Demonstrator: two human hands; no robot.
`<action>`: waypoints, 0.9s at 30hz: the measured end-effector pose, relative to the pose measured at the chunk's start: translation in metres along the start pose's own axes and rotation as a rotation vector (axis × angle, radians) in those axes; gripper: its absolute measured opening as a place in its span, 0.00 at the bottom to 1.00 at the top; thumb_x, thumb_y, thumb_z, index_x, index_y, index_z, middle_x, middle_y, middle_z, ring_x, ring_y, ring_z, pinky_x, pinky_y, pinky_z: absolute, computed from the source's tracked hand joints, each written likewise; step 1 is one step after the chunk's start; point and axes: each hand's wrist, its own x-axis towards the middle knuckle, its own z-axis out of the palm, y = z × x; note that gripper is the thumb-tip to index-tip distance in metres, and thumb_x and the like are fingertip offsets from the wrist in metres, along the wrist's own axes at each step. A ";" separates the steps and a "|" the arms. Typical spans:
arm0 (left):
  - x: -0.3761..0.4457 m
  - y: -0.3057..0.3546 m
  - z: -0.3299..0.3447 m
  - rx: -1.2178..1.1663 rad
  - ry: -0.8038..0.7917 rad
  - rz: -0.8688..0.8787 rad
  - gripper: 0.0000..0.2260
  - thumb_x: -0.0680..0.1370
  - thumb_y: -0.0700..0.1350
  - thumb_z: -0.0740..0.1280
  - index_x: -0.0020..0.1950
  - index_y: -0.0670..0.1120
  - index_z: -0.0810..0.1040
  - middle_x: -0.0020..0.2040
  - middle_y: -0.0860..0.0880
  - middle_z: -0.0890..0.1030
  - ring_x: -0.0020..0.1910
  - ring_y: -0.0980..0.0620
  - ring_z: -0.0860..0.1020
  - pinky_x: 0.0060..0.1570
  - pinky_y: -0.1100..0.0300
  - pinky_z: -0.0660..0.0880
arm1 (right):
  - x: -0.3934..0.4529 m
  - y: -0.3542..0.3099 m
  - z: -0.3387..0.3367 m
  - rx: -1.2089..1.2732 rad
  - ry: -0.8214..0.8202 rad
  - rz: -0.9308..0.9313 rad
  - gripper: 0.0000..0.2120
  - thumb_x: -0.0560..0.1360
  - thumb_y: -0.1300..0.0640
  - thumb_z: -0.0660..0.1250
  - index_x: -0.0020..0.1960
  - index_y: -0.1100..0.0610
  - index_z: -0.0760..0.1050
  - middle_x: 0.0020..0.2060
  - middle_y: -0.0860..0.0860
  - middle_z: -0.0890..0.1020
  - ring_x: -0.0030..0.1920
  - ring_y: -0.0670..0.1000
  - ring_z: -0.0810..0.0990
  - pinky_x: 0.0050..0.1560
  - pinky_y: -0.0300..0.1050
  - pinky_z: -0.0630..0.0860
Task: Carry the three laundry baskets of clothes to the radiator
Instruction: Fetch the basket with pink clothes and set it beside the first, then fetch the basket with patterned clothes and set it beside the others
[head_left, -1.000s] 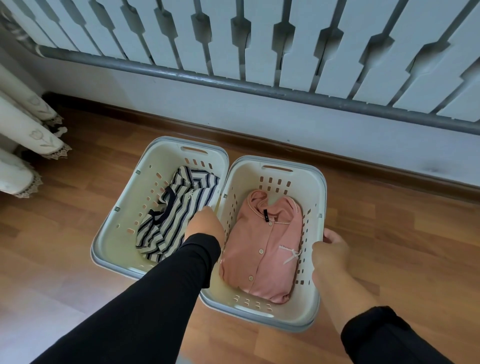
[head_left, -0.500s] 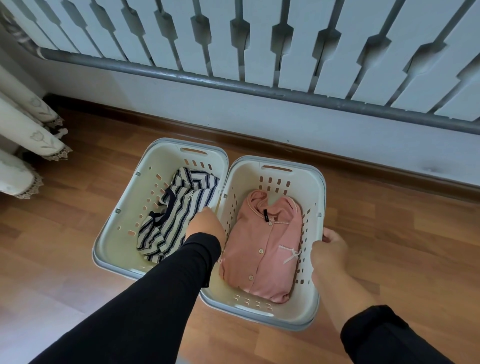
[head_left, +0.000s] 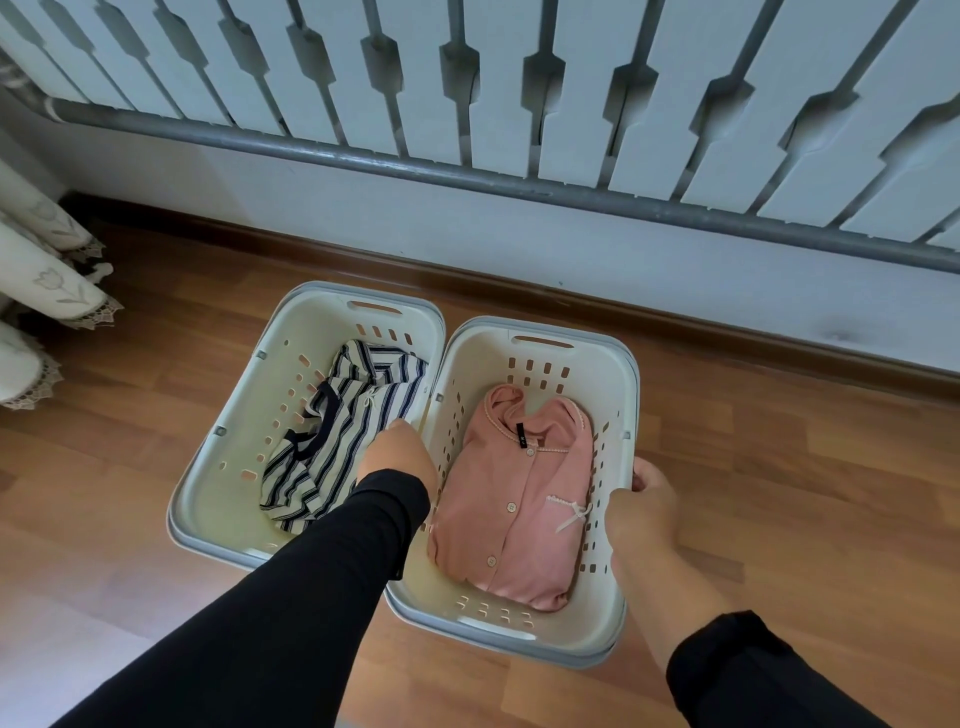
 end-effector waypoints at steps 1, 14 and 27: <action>0.000 0.000 0.000 0.003 0.002 0.002 0.18 0.77 0.34 0.60 0.68 0.39 0.68 0.60 0.41 0.80 0.59 0.43 0.79 0.55 0.53 0.78 | -0.001 -0.001 0.000 -0.007 -0.002 -0.006 0.23 0.74 0.74 0.56 0.52 0.52 0.81 0.44 0.54 0.85 0.40 0.54 0.82 0.39 0.47 0.79; -0.011 0.025 -0.002 -0.134 0.097 0.032 0.23 0.76 0.41 0.64 0.70 0.38 0.65 0.67 0.40 0.71 0.63 0.41 0.74 0.61 0.49 0.75 | -0.025 -0.030 0.000 -0.254 0.012 -0.110 0.24 0.74 0.62 0.65 0.70 0.57 0.72 0.63 0.58 0.71 0.65 0.64 0.73 0.65 0.61 0.75; -0.034 0.081 -0.009 -0.643 -0.027 0.042 0.13 0.77 0.42 0.61 0.60 0.44 0.75 0.53 0.46 0.78 0.45 0.49 0.77 0.41 0.59 0.73 | -0.030 -0.065 -0.004 0.096 -0.143 -0.144 0.12 0.78 0.62 0.62 0.54 0.46 0.75 0.55 0.46 0.78 0.48 0.40 0.76 0.41 0.35 0.69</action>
